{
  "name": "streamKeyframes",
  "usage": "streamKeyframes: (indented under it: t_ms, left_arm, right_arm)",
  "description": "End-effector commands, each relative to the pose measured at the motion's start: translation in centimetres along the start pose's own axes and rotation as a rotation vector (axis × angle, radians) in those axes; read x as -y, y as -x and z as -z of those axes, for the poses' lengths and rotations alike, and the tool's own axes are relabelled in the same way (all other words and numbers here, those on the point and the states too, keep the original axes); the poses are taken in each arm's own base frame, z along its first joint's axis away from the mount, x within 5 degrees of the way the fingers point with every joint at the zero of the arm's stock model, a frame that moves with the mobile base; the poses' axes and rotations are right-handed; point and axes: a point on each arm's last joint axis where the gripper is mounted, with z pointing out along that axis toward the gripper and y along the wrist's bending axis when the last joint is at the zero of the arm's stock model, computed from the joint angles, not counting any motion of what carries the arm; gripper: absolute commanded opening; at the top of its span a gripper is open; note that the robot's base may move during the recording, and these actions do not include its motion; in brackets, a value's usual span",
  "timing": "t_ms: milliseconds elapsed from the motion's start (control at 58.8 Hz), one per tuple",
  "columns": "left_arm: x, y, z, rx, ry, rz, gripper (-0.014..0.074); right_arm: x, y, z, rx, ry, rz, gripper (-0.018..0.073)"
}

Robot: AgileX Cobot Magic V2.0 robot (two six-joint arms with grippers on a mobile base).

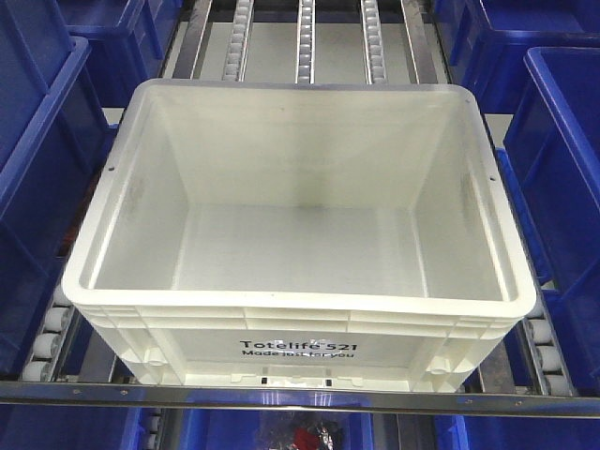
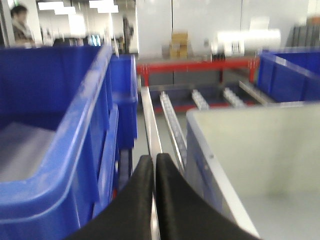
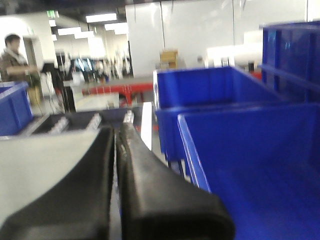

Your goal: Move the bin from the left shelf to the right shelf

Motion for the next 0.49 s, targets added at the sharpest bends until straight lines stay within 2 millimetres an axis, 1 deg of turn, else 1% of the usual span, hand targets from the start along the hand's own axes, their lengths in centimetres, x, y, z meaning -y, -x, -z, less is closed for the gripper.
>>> streamKeyframes:
  t_ms: [0,85,204,374,476]
  left_arm:
    - [0.0,1.8,-0.8,-0.013,-0.001,0.003,-0.0006]
    - [0.0,1.4,-1.3,-0.052,-0.001,0.007,-0.0006]
    - [0.1,1.4,-1.4,-0.046,-0.008,0.007,-0.0006]
    - [0.1,1.5,-1.4,-0.04,-0.008,0.018,0.0]
    - [0.1,1.5,-1.3,-0.045,-0.008,0.022,0.0038]
  right_arm:
    - [-0.1,1.4,-1.9,-0.051,-0.01,0.018,-0.0008]
    - [0.0,0.9,-3.0,-0.112,-0.015,0.018,-0.0008]
    - [0.1,0.0,-4.0,-0.174,-0.02,0.013,-0.0008]
    - [0.1,-0.4,-4.5,-0.196,-0.022,0.014,0.0]
    - [0.1,-0.4,-4.5,-0.196,-0.019,0.042,0.0039]
